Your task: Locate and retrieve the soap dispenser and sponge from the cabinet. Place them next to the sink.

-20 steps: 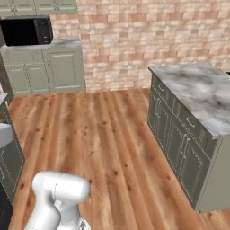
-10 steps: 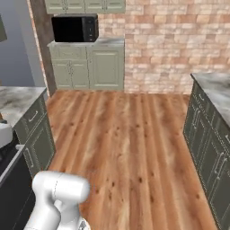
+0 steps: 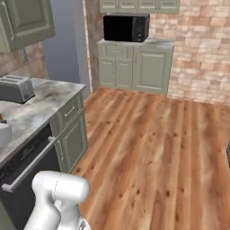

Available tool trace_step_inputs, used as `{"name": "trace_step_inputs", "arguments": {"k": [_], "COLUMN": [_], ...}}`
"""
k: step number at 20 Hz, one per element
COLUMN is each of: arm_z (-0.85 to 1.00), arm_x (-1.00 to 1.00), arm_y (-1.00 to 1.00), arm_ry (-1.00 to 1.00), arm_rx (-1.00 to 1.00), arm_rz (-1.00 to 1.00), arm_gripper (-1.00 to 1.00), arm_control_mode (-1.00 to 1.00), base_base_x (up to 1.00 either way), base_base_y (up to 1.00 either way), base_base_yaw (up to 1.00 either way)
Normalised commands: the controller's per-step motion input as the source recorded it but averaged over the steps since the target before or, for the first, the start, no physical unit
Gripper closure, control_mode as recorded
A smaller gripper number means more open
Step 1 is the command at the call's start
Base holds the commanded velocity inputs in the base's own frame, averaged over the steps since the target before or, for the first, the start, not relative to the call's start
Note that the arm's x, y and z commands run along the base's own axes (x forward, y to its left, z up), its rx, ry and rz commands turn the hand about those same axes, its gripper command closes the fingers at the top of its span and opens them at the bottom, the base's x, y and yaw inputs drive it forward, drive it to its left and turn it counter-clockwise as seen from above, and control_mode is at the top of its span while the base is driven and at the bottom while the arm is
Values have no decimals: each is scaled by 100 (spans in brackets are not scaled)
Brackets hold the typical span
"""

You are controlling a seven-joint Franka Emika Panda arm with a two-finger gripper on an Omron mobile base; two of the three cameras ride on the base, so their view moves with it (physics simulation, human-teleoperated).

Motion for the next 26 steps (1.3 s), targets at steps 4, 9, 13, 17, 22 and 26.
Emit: {"name": "trace_step_inputs", "arguments": {"k": [4,9,13,17,22,26], "arm_z": [0,0,0,0,0,0], "arm_x": [0,0,0,0,0,0], "arm_y": [0,0,0,0,0,0], "arm_ry": [0,0,0,0,0,0], "arm_rx": [0,0,0,0,0,0], "arm_rz": [0,0,0,0,0,0], "arm_gripper": [100,100,100,100,100,100], "arm_control_mode": [100,100,100,100,100,100], "base_base_x": [1,0,0,0,0,1], "base_base_y": [18,10,11,13,17,21], "base_base_yaw": [50,50,50,50,50,48]}}
